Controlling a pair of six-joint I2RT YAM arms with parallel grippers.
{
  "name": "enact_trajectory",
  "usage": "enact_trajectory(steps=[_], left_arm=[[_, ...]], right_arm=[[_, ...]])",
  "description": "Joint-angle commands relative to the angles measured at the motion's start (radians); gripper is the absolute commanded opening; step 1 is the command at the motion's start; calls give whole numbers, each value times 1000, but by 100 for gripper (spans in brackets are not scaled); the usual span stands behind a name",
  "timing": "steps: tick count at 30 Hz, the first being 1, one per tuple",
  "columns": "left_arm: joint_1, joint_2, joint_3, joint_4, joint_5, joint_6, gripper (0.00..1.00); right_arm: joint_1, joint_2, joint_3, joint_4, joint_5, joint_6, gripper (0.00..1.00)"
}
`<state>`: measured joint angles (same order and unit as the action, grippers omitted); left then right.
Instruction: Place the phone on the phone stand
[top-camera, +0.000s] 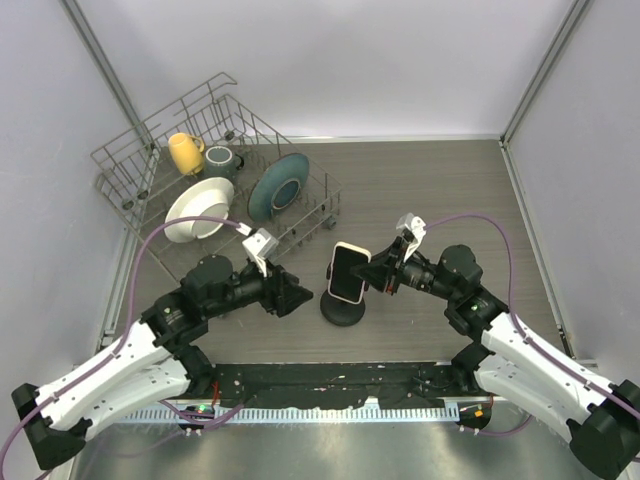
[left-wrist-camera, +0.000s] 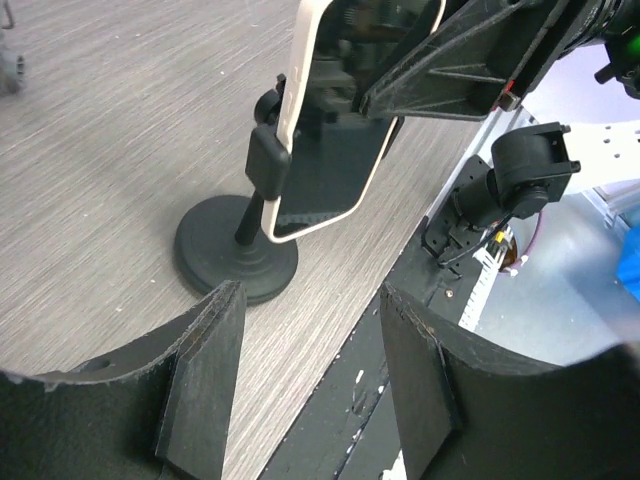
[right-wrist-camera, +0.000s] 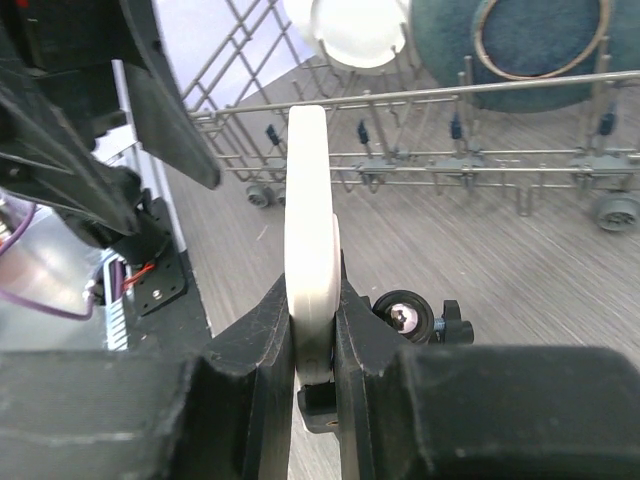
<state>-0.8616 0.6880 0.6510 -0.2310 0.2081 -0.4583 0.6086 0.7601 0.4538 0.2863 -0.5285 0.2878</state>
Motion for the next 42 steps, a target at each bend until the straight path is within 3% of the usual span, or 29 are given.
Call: enact_trajectory(steps=[1, 8, 17, 19, 28, 31, 32, 37, 42], left_arm=[[3, -42, 62, -111, -67, 38, 60], [3, -48, 87, -145, -81, 47, 61], [1, -51, 102, -149, -42, 52, 63], [1, -57, 107, -159, -42, 53, 63], [3, -99, 107, -162, -18, 53, 62], [3, -99, 114, -169, 2, 50, 62], [3, -97, 116, -175, 10, 49, 62], [1, -105, 121, -180, 33, 29, 61], [1, -104, 125, -180, 33, 23, 61]], right_arm=[[-3, -44, 34, 39, 165, -33, 1], [-3, -53, 54, -1, 280, -70, 1], [-20, 99, 170, 1, 343, -176, 0], [-72, 163, 213, 2, 329, -187, 1], [-392, 462, 382, 186, 0, -170, 1], [-476, 586, 421, 344, -155, -139, 1], [-522, 620, 430, 470, -207, -121, 1], [-584, 934, 686, 666, -491, 28, 1], [-584, 1140, 1002, 587, -573, 22, 1]])
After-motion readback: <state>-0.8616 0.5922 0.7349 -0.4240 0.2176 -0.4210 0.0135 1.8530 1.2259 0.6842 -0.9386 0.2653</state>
